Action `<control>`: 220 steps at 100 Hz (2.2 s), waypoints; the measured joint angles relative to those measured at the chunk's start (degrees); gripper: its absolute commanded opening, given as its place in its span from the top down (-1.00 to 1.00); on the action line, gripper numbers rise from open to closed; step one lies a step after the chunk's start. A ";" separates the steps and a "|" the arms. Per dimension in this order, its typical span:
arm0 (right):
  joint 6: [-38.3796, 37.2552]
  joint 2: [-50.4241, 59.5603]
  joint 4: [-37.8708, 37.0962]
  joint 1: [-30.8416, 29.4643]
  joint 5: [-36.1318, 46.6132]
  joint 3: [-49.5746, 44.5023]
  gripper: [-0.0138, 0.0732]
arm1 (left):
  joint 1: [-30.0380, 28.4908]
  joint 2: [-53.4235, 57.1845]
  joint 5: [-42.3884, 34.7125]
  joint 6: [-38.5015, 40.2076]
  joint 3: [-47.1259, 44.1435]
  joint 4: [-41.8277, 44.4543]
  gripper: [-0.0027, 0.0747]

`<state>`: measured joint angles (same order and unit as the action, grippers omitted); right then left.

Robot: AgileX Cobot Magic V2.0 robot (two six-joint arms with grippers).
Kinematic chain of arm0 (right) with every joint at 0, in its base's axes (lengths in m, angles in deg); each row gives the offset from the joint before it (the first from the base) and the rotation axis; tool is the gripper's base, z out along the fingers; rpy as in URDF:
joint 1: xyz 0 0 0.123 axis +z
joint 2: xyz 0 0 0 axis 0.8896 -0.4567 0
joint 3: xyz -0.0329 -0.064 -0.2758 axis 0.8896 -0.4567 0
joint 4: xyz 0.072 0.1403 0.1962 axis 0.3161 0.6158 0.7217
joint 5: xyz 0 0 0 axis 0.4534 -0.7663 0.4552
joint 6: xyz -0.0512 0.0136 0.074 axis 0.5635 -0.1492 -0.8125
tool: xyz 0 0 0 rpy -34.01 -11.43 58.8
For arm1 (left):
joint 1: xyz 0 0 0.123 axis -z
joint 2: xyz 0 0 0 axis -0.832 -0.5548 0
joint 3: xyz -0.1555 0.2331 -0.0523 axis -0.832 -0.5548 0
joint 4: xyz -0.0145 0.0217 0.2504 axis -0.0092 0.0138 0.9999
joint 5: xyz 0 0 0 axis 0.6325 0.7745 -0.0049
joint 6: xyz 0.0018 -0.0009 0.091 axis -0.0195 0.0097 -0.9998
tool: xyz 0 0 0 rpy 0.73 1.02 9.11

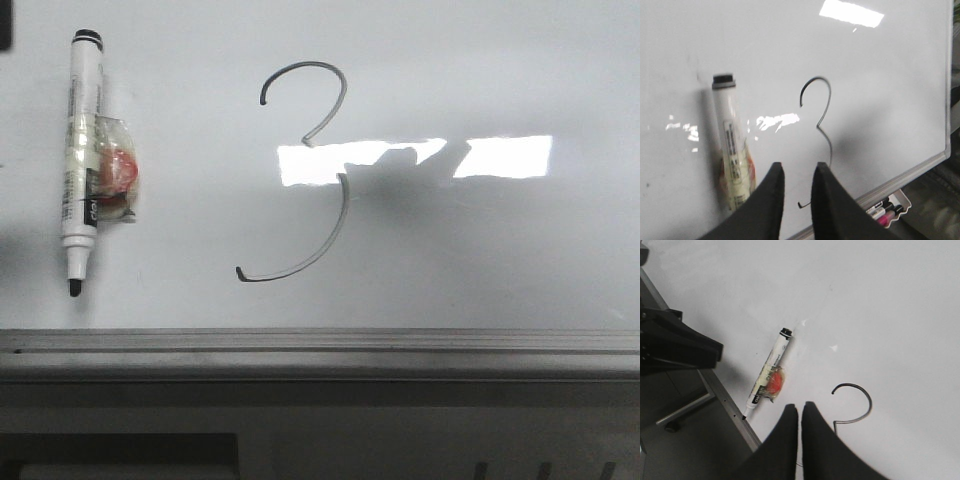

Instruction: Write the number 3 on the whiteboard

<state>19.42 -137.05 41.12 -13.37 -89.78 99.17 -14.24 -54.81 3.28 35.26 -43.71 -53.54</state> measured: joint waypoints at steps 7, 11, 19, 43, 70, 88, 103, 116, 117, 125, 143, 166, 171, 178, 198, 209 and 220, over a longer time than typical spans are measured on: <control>-0.08 3.37 -1.16 0.00 0.02 -2.09 0.81 | 0.00 3.67 0.12 0.00 0.00 3.37 0.98; -0.13 5.36 -1.62 0.00 0.27 -3.47 0.81 | 0.00 5.31 0.64 0.00 0.00 5.47 0.98; -0.23 11.50 -2.79 0.00 1.98 -8.09 0.81 | 0.00 8.94 2.66 0.00 -0.08 9.59 0.98; -0.22 32.06 -5.67 0.00 7.95 -23.44 0.81 | 0.00 19.11 5.10 0.00 -3.54 19.39 0.98; -0.22 49.83 -6.04 0.00 8.38 -35.64 0.81 | 0.00 24.47 4.44 0.00 -7.32 29.52 0.98; -0.22 54.22 -4.81 0.00 4.77 -36.20 0.81 | 0.00 24.60 4.44 0.00 -7.43 30.11 0.98; -0.22 54.42 -0.36 0.00 -4.21 -36.30 0.81 | 0.00 24.60 4.44 0.00 -7.43 30.11 0.98; -0.22 54.42 0.41 0.00 -7.90 -36.42 0.81 | 0.00 24.60 4.42 0.00 -7.43 30.11 0.98; -0.22 54.42 0.40 0.00 -8.03 -36.42 0.81 | 0.00 24.60 4.42 0.00 -7.43 30.11 0.98; -0.22 54.42 0.53 0.00 -8.29 -36.42 0.81 | 0.00 24.60 4.42 0.00 -7.43 30.11 0.98; -0.22 54.42 0.53 0.00 -8.41 -36.42 0.81 | 0.00 24.60 4.42 0.00 -7.55 30.11 0.98; -0.22 54.42 0.53 0.00 -8.41 -36.42 0.81 | 0.00 24.60 4.32 0.00 -7.91 30.11 0.98; -0.22 54.42 0.53 0.00 -8.41 -36.42 0.81 | 0.00 24.60 4.06 0.00 -8.39 30.11 0.98; -0.22 54.42 0.53 0.00 -8.41 -36.42 0.81 | 0.00 24.60 3.94 0.00 -9.53 30.11 0.98; -0.22 54.42 0.53 0.00 -8.41 -36.42 0.81 | -4.54 24.60 3.94 0.00 -13.11 30.21 0.98; -0.22 54.42 0.53 0.00 -8.48 -36.42 0.81 | -10.62 25.85 4.04 0.12 -15.11 30.32 0.98; -0.22 54.42 0.55 0.00 -8.48 -36.42 0.81 | -16.90 30.09 4.04 1.78 -17.65 30.32 0.98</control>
<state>19.20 -82.64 41.67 -13.37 -98.26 62.75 -31.14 -24.71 7.32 37.04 -61.35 -23.21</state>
